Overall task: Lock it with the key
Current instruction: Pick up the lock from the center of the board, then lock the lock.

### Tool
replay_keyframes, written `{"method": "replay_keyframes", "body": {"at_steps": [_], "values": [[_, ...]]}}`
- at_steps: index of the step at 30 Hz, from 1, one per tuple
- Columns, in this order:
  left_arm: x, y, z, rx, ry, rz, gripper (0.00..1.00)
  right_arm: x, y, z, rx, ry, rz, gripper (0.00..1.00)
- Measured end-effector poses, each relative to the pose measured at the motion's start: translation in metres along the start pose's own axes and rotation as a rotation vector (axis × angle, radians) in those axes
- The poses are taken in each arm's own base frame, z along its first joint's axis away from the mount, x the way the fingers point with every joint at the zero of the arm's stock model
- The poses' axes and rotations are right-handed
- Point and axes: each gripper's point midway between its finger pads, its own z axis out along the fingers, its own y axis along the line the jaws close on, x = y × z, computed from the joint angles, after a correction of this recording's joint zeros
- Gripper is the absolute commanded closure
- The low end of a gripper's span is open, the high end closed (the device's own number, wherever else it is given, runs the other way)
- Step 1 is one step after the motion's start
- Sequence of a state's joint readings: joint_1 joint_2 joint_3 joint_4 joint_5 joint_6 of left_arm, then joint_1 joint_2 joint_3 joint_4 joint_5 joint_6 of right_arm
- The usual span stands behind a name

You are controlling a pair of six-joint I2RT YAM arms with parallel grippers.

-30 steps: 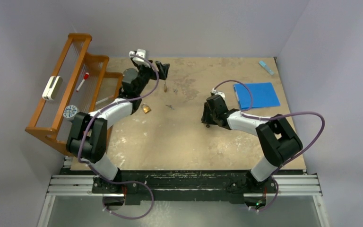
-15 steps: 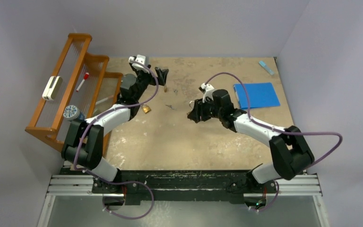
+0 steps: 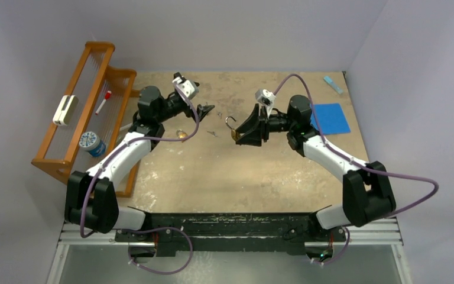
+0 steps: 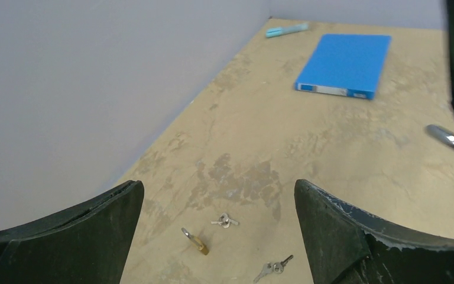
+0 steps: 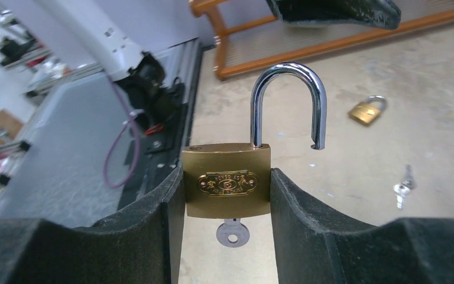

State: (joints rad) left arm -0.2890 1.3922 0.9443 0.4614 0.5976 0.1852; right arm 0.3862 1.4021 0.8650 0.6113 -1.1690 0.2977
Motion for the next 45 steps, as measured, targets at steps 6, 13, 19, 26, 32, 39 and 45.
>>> {"method": "replay_keyframes", "body": {"at_steps": [6,13,19,26,32,39,45], "values": [[-0.029,-0.011,-0.013,0.157,-0.016,0.062,0.01,0.007,0.002,0.004,-0.107,0.045,0.039,1.00],[-0.035,-0.035,-0.013,0.228,-0.016,-0.130,0.01,-0.006,-0.013,0.005,-0.029,0.075,-0.025,1.00],[-0.034,-0.067,-0.019,0.376,0.008,-0.164,0.01,0.000,-0.009,0.001,-0.056,0.097,-0.012,1.00],[-0.014,-0.084,-0.045,0.570,-0.006,-0.013,0.01,0.003,0.008,-0.005,-0.172,0.105,0.023,1.00],[0.009,-0.100,-0.055,0.659,-0.018,0.184,0.02,0.000,0.007,-0.002,-0.222,0.117,0.088,1.00],[0.031,-0.144,-0.064,0.819,-0.035,0.432,0.04,0.006,0.005,0.011,-0.235,0.144,0.183,1.00],[0.038,-0.140,-0.060,0.823,-0.036,0.520,0.05,0.010,0.009,0.017,-0.250,0.161,0.221,1.00]]}}
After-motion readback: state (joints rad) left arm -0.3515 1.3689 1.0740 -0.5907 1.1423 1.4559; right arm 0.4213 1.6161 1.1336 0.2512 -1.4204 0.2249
